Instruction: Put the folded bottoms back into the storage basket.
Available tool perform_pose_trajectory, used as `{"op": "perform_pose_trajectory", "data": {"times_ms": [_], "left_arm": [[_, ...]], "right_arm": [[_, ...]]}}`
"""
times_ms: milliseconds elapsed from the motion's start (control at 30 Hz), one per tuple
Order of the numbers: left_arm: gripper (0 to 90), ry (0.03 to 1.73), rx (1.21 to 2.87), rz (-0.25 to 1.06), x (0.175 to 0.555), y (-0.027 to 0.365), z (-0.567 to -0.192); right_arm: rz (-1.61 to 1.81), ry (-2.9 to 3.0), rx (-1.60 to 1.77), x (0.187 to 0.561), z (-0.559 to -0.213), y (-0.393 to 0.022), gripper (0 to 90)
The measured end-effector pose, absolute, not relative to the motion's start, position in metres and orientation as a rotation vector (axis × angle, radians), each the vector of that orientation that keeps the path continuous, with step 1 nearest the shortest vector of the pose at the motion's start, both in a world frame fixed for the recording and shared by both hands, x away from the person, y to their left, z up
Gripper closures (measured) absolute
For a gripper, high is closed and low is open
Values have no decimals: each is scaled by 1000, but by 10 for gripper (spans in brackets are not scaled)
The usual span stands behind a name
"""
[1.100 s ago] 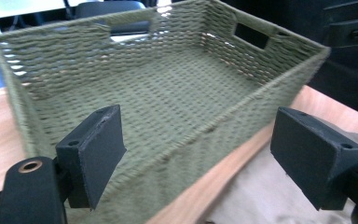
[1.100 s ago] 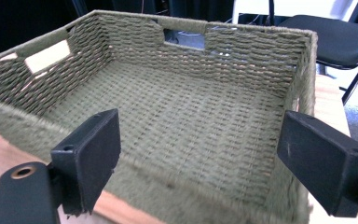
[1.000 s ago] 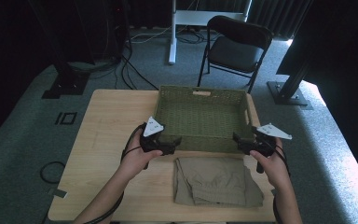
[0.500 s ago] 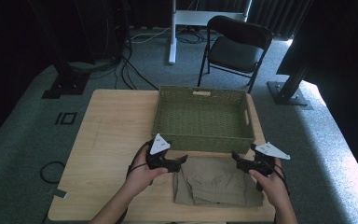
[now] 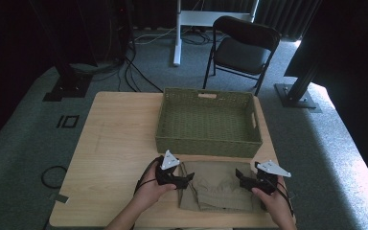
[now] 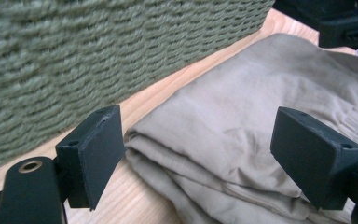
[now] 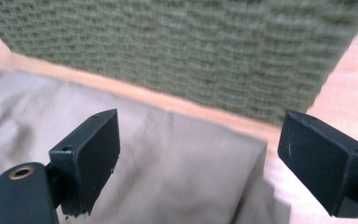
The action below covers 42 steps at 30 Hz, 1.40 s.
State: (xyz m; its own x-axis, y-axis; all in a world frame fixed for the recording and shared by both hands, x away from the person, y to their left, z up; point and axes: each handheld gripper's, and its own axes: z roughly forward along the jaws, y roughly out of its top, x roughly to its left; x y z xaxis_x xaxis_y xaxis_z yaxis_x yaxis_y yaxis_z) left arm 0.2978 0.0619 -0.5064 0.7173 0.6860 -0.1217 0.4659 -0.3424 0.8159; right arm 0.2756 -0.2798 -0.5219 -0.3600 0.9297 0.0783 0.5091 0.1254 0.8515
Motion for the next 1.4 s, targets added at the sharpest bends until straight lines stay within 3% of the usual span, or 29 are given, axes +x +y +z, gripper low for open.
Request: {"op": "perform_pose_trajectory", "data": {"times_ms": [633,1333,1400], "left_arm": [[181,944,2089,236,295,48,-541],[158,965,2097,266,301,32,-554],[174,969,2094,263,301,30,-554]], "right_arm": [[1051,1975,1476,262,-556,-282,131],[996,2019,1509,268,-558,-279,158],[973,2023,1500,268,-558,-277,190]]}}
